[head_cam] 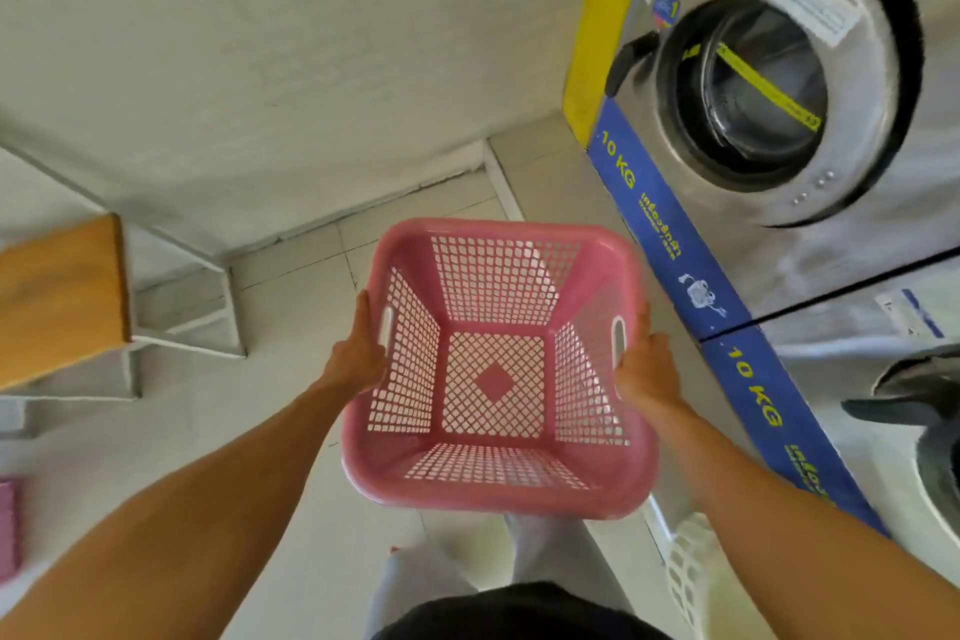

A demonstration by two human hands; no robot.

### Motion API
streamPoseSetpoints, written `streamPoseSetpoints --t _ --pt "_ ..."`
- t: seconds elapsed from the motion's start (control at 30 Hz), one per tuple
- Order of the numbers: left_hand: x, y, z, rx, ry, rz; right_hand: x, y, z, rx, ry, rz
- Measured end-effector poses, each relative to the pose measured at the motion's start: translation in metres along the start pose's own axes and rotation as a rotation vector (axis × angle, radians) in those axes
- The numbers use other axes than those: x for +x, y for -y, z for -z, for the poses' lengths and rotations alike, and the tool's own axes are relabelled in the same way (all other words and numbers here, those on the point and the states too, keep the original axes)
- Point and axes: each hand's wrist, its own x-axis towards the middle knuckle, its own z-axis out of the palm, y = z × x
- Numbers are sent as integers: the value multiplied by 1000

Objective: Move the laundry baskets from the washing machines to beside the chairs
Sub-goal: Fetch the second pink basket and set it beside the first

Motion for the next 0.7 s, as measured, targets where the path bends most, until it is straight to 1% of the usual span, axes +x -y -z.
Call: streamPoseSetpoints --t 0.13,0.3,0.43,0.5,0.57,0.7 --pt "-45 74 14 -140 -100 155 -26 60 -18 -159 86 175" --pt "-109 182 37 -290 -195 281 -95 144 -51 -303 154 378" --pt "-167 267 57 -377 -292 384 -148 205 -95 -315 179 538" --pt "-197 311 65 -403 -347 459 -182 240 -121 -295 192 609" --pt "-222 354 70 -447 -408 533 -216 271 -145 -326 196 691" --pt "-265 424 84 -538 -499 647 -279 320 -193 -383 218 791"
